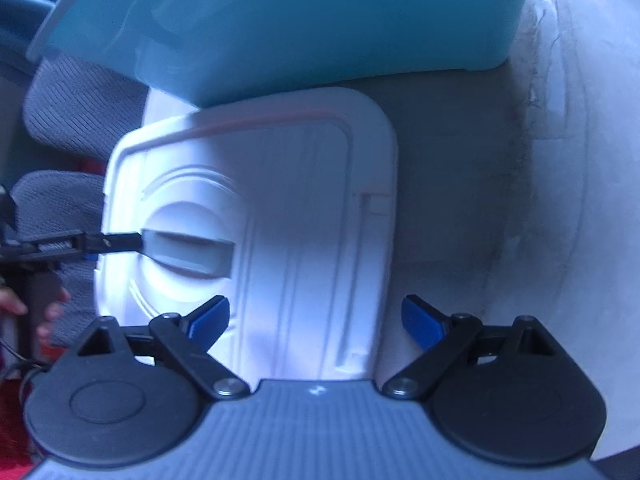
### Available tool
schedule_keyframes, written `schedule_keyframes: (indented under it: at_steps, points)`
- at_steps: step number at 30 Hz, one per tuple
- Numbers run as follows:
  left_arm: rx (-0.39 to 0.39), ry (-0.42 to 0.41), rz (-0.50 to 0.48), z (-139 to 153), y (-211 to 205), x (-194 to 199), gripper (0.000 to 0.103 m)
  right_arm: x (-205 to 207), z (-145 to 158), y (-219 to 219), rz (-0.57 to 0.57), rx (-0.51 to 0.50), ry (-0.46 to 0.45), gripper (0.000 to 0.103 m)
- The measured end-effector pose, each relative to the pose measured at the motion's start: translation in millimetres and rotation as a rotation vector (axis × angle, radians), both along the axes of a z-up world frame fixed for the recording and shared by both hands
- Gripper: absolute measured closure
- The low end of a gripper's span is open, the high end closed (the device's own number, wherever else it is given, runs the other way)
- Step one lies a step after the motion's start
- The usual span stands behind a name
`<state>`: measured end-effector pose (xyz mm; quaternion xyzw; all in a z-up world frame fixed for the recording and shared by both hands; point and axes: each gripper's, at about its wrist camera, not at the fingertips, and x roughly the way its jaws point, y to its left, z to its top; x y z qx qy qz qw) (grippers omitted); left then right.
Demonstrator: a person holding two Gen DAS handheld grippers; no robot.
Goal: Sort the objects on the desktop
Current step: 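Close the left gripper on the lid rim while the right gripper grips the opposite rim, then lift the white lid off the table with both tools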
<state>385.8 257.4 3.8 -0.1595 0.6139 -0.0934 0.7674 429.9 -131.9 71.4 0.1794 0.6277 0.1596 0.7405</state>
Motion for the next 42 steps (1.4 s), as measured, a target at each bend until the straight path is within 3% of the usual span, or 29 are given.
schedule_keyframes:
  at_steps: [6, 17, 20, 37, 42]
  points:
    - [-0.082, -0.010, 0.030, -9, 7, -5, 0.000, 8, -3, -11, -0.034, 0.112, -0.010, 0.009]
    - [-0.096, -0.032, 0.015, -12, 21, -5, 0.000, 6, -4, -31, -0.040, 0.310, -0.021, 0.017]
    - [-0.099, -0.036, 0.020, -12, 22, -6, 0.000, 6, -3, -27, -0.025, 0.275, -0.020, 0.017]
    - [-0.158, -0.037, 0.038, -25, 35, -5, 0.000, 26, -14, -6, -0.036, 0.348, -0.053, 0.017]
    - [-0.174, -0.047, 0.044, -27, 35, -6, 0.000, 27, -7, 2, -0.001, 0.293, -0.099, 0.017]
